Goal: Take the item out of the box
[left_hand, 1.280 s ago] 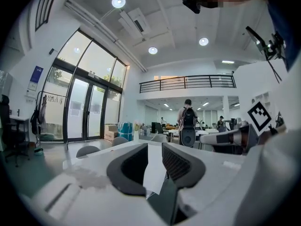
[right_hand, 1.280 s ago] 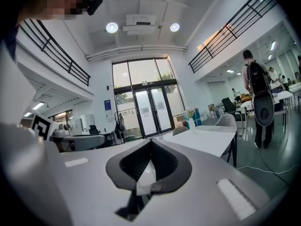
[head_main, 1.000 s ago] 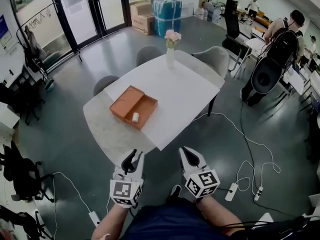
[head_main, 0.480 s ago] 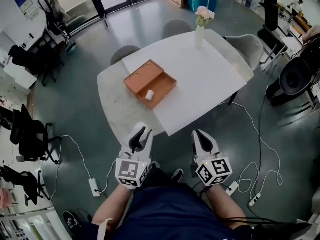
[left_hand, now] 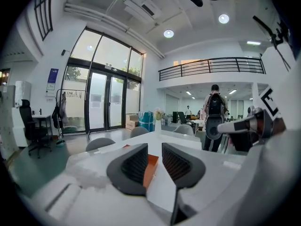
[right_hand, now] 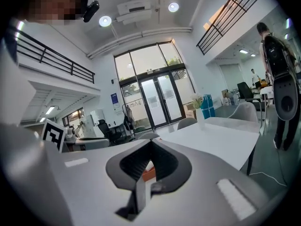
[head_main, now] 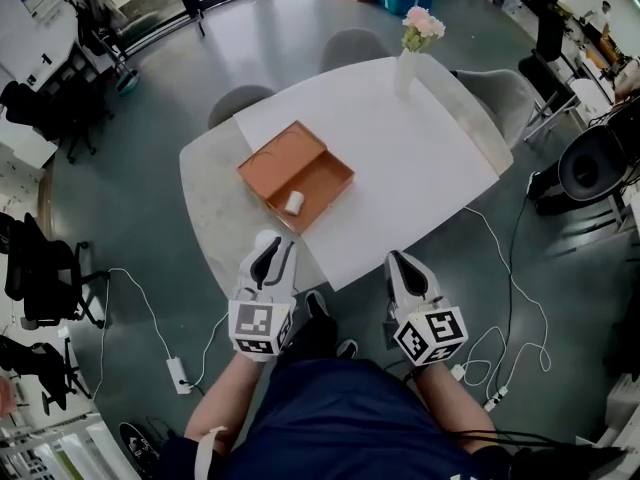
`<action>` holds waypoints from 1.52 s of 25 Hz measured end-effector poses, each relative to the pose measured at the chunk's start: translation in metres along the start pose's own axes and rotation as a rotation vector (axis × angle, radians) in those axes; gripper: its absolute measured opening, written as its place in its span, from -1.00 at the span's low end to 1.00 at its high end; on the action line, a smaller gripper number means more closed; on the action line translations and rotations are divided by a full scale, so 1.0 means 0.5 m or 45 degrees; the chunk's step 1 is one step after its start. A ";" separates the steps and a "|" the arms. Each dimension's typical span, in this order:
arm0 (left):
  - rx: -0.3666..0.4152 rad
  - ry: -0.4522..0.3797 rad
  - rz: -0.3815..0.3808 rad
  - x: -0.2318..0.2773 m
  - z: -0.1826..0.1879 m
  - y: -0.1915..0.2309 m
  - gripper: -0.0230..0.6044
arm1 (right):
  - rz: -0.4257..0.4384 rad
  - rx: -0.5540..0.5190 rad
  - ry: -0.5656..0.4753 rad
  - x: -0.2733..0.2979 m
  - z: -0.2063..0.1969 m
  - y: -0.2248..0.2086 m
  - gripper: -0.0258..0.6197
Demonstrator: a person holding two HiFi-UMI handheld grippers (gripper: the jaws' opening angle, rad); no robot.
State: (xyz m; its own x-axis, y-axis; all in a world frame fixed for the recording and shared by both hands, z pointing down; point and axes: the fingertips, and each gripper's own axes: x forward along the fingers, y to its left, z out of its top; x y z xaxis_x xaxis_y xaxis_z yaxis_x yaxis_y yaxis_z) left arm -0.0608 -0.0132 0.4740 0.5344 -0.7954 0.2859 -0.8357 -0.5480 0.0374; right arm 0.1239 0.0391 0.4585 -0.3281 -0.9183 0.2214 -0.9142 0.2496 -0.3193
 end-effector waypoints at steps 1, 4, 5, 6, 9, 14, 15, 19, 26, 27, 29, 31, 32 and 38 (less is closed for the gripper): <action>-0.008 0.010 -0.004 0.019 -0.004 0.012 -0.60 | -0.002 -0.010 0.005 0.021 0.009 -0.003 -0.92; -0.029 0.042 -0.013 0.068 -0.016 0.043 -0.60 | -0.004 -0.023 0.022 0.081 0.032 -0.007 -0.92; -0.036 0.051 -0.015 0.082 -0.018 0.054 -0.60 | -0.002 -0.027 0.028 0.102 0.038 -0.006 -0.92; -0.042 0.057 -0.016 0.095 -0.019 0.064 -0.60 | 0.003 -0.030 0.035 0.121 0.043 -0.004 -0.92; -0.056 0.074 -0.013 0.123 -0.023 0.095 -0.60 | 0.021 -0.033 0.057 0.174 0.047 0.005 -0.92; -0.072 0.097 -0.012 0.157 -0.039 0.135 -0.60 | 0.031 -0.041 0.084 0.237 0.039 0.014 -0.92; -0.073 0.107 -0.012 0.164 -0.045 0.141 -0.60 | 0.031 -0.040 0.091 0.246 0.036 0.014 -0.92; -0.083 0.154 0.008 0.189 -0.070 0.161 -0.60 | 0.045 -0.036 0.120 0.275 0.033 0.009 -0.92; -0.023 0.282 0.061 0.254 -0.127 0.184 -0.60 | 0.112 0.008 0.201 0.359 0.017 -0.028 -0.92; -0.024 0.314 0.061 0.262 -0.141 0.185 -0.60 | 0.133 0.012 0.212 0.372 0.014 -0.028 -0.92; -0.034 0.381 0.062 0.278 -0.171 0.188 -0.60 | 0.177 0.013 0.226 0.397 0.012 -0.029 -0.92; -0.039 0.446 0.062 0.296 -0.196 0.189 -0.59 | 0.210 0.028 0.244 0.421 0.006 -0.034 -0.92; -0.039 0.473 0.063 0.304 -0.208 0.188 -0.59 | 0.222 0.037 0.254 0.430 0.002 -0.038 -0.92; -0.050 0.609 0.089 0.347 -0.284 0.188 -0.59 | 0.267 0.074 0.307 0.475 -0.024 -0.072 -0.92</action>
State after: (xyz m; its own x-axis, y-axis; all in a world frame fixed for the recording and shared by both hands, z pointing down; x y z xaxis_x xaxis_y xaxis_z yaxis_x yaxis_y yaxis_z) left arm -0.0645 -0.1658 0.6633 0.3665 -0.6164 0.6970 -0.8764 -0.4801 0.0362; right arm 0.0758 -0.1841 0.5337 -0.5610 -0.7477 0.3552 -0.8079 0.4011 -0.4317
